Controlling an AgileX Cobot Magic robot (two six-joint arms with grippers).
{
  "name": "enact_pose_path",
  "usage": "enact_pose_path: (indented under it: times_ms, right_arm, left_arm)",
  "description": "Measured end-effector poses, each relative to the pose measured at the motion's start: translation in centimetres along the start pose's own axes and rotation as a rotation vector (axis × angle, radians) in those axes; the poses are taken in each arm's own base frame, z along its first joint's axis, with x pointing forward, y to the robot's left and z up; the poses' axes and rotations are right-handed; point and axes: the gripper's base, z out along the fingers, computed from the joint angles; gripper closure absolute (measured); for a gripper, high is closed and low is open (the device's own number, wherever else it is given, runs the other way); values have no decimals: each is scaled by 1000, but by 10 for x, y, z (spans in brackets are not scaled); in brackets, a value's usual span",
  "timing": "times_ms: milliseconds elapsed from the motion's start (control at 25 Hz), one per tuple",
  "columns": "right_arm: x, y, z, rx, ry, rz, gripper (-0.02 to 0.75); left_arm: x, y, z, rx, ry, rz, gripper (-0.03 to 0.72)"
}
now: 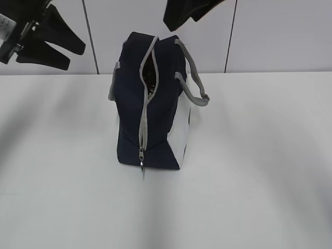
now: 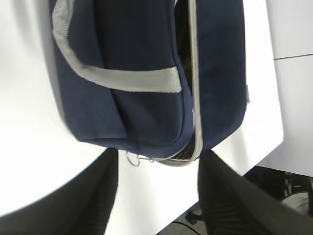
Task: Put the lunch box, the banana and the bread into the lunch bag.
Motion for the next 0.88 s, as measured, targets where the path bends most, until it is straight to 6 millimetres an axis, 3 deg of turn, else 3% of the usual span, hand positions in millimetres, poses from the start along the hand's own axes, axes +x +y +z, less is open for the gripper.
enact_pose_path:
  times_ms: [80, 240, 480, 640, 880]
  right_arm:
    - [-2, 13, -7, -7, -15, -8, 333]
    - [2, 18, -19, 0, -22, 30, 332]
    - [34, 26, -22, -22, 55, 53, 332]
    - [69, 37, -16, -62, 94, 63, 332]
    - [111, 53, -15, -69, -130, 21, 332]
  left_arm:
    - [5, -5, -11, -50, -9, 24, 312]
    - [17, -19, -40, -158, -47, 67, 312]
    - [35, -43, -73, -203, -121, 114, 312]
    - [49, -47, -78, -202, -125, 108, 312]
    - [84, -38, -69, -202, -64, 61, 312]
